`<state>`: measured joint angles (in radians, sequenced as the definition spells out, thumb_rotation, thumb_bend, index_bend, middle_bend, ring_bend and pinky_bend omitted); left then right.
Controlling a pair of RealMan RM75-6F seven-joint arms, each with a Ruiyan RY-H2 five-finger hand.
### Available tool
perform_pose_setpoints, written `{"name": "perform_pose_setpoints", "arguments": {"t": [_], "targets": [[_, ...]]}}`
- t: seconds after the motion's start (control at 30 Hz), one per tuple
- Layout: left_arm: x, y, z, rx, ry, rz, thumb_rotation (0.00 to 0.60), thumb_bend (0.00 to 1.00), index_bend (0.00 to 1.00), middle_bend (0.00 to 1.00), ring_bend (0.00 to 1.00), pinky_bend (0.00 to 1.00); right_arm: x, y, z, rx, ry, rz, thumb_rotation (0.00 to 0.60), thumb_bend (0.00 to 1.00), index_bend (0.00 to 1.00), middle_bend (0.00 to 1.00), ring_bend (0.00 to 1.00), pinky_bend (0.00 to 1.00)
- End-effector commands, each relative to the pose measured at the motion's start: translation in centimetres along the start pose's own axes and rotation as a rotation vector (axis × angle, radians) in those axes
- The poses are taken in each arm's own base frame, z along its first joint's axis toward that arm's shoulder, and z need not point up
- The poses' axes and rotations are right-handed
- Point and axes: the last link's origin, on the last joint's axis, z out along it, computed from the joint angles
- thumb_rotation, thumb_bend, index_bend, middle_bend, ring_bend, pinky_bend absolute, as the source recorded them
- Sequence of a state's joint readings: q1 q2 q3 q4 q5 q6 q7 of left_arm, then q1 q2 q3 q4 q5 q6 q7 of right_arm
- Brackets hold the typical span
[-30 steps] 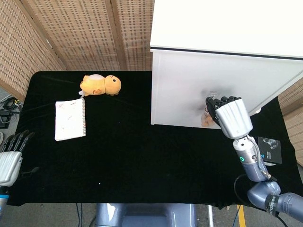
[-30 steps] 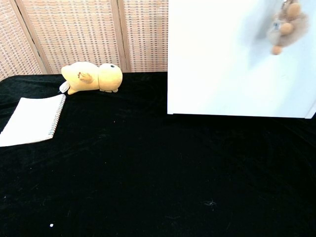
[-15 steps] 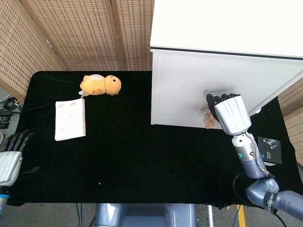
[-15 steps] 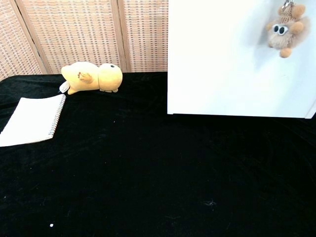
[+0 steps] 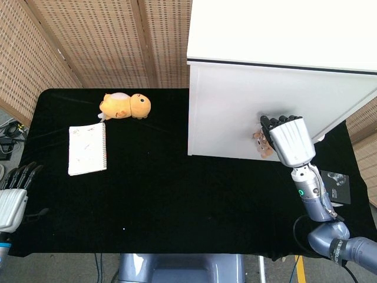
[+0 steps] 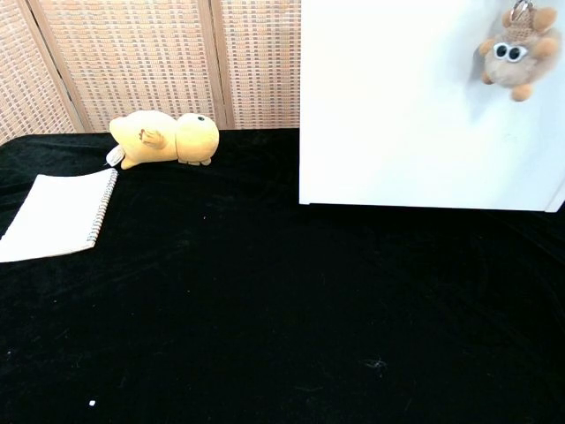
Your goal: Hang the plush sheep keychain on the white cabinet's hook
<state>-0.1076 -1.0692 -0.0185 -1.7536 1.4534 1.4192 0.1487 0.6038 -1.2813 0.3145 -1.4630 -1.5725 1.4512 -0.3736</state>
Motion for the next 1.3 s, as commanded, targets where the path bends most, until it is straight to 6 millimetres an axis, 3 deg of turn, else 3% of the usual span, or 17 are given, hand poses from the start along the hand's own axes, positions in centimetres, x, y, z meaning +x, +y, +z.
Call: {"name": "perform_pose_setpoints", "arguments": {"t": [0.03,0.3,0.67,0.97,1.13,1.3], "targets": [[0.0,0.0,0.0,0.0,-0.001,0.001,0.6,0.0,0.0,0.0,0.0,0.0,0.1,0.1,0.0,-0.003,0.0,-0.003,0.6,0.62,0.74,0.92,0.89,1.0],[0.0,0.1,0.0,-0.003,0.0,0.0,0.6,0.0,0.0,0.0,0.0,0.0,0.1,0.5,0.1,-0.009,-0.008,-0.009,0.6,0.6,0.73,0.92,0.89,1.0],[-0.1,0.1,0.0,-0.005,-0.003,0.0,0.6,0.0,0.0,0.0,0.0,0.0,0.5,0.5,0.3,-0.009,-0.002,-0.01,0.6,0.44,0.73,0.92,0.89,1.0],[0.0,0.1,0.0,-0.004,-0.003,-0.001,0.6,0.0,0.0,0.0,0.0,0.0,1.2,0.9,0.0,-0.027,0.027,-0.01,0.6,0.44,0.73,0.92,0.89,1.0],[0.0,0.1,0.0,-0.004,-0.001,-0.001,0.6,0.0,0.0,0.0,0.0,0.0,2.4,2.0,-1.2,-0.037,0.068,0.005,0.6,0.44,0.73,0.92,0.89,1.0],[0.1,0.1,-0.1,-0.005,0.002,-0.005,0.6,0.0,0.0,0.0,0.0,0.0,3.3,3.1,-4.3,-0.054,0.051,0.097,0.6,0.44,0.7,0.88,0.87,1.0]]}}
